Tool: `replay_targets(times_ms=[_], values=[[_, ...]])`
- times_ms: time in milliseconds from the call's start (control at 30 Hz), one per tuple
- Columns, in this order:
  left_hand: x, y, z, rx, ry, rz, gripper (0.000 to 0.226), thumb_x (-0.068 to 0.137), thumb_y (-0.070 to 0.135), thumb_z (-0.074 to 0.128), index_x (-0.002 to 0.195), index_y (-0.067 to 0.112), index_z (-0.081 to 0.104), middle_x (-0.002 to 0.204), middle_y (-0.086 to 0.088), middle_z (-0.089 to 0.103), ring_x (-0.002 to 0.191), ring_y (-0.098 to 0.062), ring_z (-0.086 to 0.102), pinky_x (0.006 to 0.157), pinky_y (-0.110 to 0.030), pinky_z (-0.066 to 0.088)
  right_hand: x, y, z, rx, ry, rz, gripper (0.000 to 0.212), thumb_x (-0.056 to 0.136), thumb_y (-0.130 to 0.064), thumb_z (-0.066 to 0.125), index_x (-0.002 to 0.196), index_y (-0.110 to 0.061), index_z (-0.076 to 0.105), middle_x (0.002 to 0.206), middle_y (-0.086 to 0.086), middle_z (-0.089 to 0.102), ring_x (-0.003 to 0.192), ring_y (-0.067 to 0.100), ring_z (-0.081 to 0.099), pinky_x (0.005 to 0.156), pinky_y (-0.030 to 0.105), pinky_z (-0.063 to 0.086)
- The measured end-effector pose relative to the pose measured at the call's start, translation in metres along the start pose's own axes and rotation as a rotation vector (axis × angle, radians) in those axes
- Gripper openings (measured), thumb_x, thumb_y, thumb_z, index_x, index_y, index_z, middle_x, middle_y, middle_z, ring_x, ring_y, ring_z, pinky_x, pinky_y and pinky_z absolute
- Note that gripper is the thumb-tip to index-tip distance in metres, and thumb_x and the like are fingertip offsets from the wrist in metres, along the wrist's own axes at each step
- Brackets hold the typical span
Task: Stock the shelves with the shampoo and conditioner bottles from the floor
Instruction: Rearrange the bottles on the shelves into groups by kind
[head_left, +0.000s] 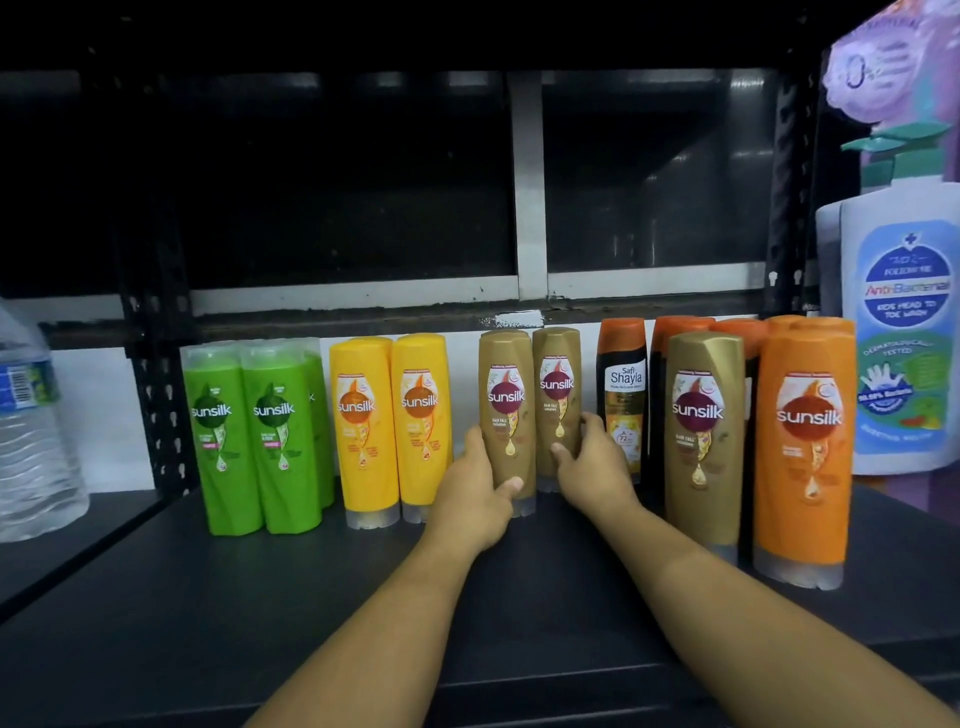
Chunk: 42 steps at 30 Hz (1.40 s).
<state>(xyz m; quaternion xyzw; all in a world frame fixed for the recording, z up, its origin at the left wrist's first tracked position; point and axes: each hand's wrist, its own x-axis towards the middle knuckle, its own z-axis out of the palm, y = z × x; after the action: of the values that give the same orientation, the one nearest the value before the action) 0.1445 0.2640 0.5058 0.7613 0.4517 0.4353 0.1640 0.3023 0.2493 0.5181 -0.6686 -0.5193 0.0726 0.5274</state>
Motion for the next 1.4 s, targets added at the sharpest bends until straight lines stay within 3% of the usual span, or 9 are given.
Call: replay_targets(times_ms=[233, 367, 567, 667, 800, 967, 1200, 1333, 1400], values=[[0.002, -0.002, 0.001, -0.01, 0.0, 0.005, 0.061, 0.095, 0.023, 0.073, 0.142, 0.026, 0.035, 0.14, 0.004, 0.057, 0.127, -0.019, 0.056, 0.094, -0.027, 0.042, 0.003, 0.005, 0.002, -0.01, -0.017, -0.031, 0.041, 0.096, -0.019, 0.063, 0.133, -0.015, 0.047, 0.123, 0.008, 0.065, 0.117, 0.03, 0.061, 0.099, 0.047, 0.051], [0.003, -0.003, 0.001, -0.01, 0.011, 0.015, 0.06, 0.094, 0.025, 0.074, 0.14, 0.027, 0.036, 0.138, 0.005, 0.057, 0.126, -0.017, 0.056, 0.093, -0.027, 0.043, 0.003, 0.008, 0.0, -0.014, -0.054, -0.018, 0.04, 0.098, -0.018, 0.061, 0.135, -0.013, 0.047, 0.126, 0.008, 0.064, 0.119, 0.029, 0.059, 0.1, 0.04, 0.049], [0.0, -0.006, -0.003, 0.079, 0.004, 0.019, 0.056, 0.094, 0.036, 0.072, 0.141, 0.024, 0.044, 0.133, 0.002, 0.064, 0.118, -0.021, 0.062, 0.092, -0.032, 0.053, -0.012, 0.007, -0.005, -0.219, -0.314, 0.036, 0.07, 0.1, -0.032, 0.057, 0.155, -0.009, 0.022, 0.143, 0.012, 0.054, 0.13, 0.031, 0.052, 0.107, 0.04, 0.046], [0.0, -0.007, -0.008, 0.126, -0.018, 0.01, 0.053, 0.092, 0.041, 0.073, 0.138, 0.024, 0.053, 0.124, 0.002, 0.069, 0.108, -0.021, 0.065, 0.088, -0.034, 0.055, -0.033, 0.001, -0.019, -0.353, -0.448, -0.028, 0.065, 0.099, -0.037, 0.058, 0.153, -0.013, 0.03, 0.148, 0.011, 0.05, 0.133, 0.028, 0.05, 0.109, 0.038, 0.044], [-0.003, -0.007, -0.017, 0.171, -0.078, -0.017, 0.043, 0.091, 0.044, 0.072, 0.127, 0.023, 0.065, 0.116, 0.002, 0.074, 0.106, -0.021, 0.069, 0.089, -0.037, 0.057, -0.069, -0.009, -0.054, -0.504, -0.672, -0.155, 0.071, 0.103, -0.049, 0.048, 0.161, -0.02, 0.019, 0.164, 0.001, 0.031, 0.149, 0.019, 0.03, 0.116, 0.029, 0.027], [-0.016, -0.002, -0.02, 0.353, -0.143, -0.041, 0.04, 0.091, 0.052, 0.067, 0.111, 0.017, 0.071, 0.104, -0.003, 0.073, 0.096, -0.025, 0.066, 0.076, -0.034, 0.054, -0.098, -0.013, -0.095, -0.624, -0.81, -0.201, 0.066, 0.103, -0.06, 0.037, 0.16, -0.029, 0.025, 0.167, -0.014, 0.018, 0.154, 0.007, 0.014, 0.125, 0.033, 0.014], [-0.041, 0.022, -0.022, 0.681, -0.219, 0.112, 0.045, 0.094, 0.059, 0.058, 0.096, 0.016, 0.067, 0.096, -0.004, 0.067, 0.089, -0.025, 0.065, 0.072, -0.038, 0.056, -0.125, -0.005, -0.128, -0.65, -0.55, -0.293, 0.062, 0.099, -0.056, 0.049, 0.152, -0.026, 0.042, 0.152, -0.006, 0.048, 0.136, 0.013, 0.047, 0.109, 0.032, 0.042], [-0.05, 0.027, -0.019, 0.679, -0.337, 0.184, 0.048, 0.096, 0.065, 0.051, 0.094, 0.021, 0.069, 0.091, -0.001, 0.067, 0.086, -0.02, 0.064, 0.072, -0.037, 0.055, -0.131, -0.003, -0.14, -0.546, -0.157, -0.317, 0.055, 0.096, -0.054, 0.056, 0.144, -0.029, 0.048, 0.142, -0.005, 0.055, 0.122, 0.016, 0.056, 0.095, 0.034, 0.052], [-0.05, 0.024, -0.021, 0.594, -0.422, 0.178, 0.049, 0.098, 0.064, 0.048, 0.109, 0.023, 0.072, 0.105, -0.003, 0.07, 0.098, -0.021, 0.064, 0.081, -0.038, 0.055, -0.132, -0.002, -0.144, -0.434, 0.042, -0.246, 0.051, 0.094, -0.05, 0.06, 0.138, -0.026, 0.049, 0.136, -0.001, 0.052, 0.117, 0.022, 0.057, 0.089, 0.037, 0.053]])
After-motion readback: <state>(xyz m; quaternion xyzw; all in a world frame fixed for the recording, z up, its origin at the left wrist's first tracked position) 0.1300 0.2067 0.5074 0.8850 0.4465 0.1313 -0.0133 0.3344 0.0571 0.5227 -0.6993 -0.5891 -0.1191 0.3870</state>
